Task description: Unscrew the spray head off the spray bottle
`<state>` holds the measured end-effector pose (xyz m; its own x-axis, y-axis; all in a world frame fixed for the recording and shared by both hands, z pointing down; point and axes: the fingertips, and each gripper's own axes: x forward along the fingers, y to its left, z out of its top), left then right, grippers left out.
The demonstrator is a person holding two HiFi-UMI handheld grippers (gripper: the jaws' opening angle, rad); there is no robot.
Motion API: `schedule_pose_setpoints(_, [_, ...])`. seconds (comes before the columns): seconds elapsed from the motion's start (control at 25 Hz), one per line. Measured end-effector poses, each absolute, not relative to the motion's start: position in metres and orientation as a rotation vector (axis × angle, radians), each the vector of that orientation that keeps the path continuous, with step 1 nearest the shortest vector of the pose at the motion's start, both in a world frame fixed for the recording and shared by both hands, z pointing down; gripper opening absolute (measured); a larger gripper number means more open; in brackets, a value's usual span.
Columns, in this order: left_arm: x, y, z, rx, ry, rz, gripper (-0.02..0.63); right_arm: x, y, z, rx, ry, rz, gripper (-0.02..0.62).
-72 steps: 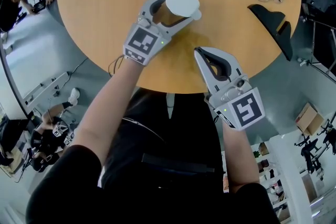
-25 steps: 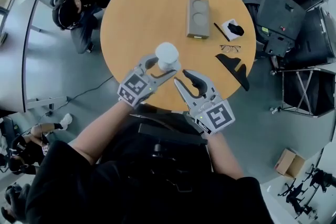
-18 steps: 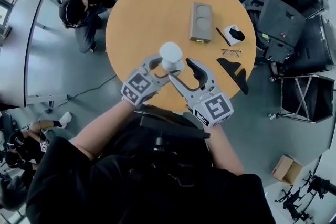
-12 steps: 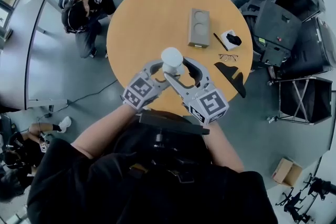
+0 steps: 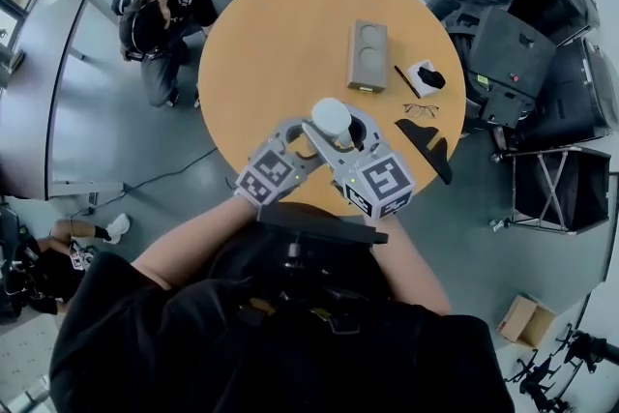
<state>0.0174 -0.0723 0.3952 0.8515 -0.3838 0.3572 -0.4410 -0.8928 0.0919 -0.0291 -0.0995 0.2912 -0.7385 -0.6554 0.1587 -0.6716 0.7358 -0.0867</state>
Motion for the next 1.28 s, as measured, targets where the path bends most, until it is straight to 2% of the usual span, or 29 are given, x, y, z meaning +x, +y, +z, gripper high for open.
schedule_pose_setpoints(0.76, [0.019, -0.049, 0.368, 3.040, -0.199, 0.421, 0.304, -0.038, -0.070, 0.264, 0.605, -3.030, 0.175, 0.209])
schedule_pose_setpoints(1.12, [0.019, 0.005, 0.347, 3.010, 0.337, 0.326, 0.303, -0.043, -0.014, 0.239, -0.026, -3.147, 0.212, 0.192])
schedule_pose_setpoints(1.28, [0.022, 0.014, 0.344, 3.024, 0.361, 0.328, 0.304, -0.043, -0.004, 0.235, -0.104, -3.177, 0.193, 0.198])
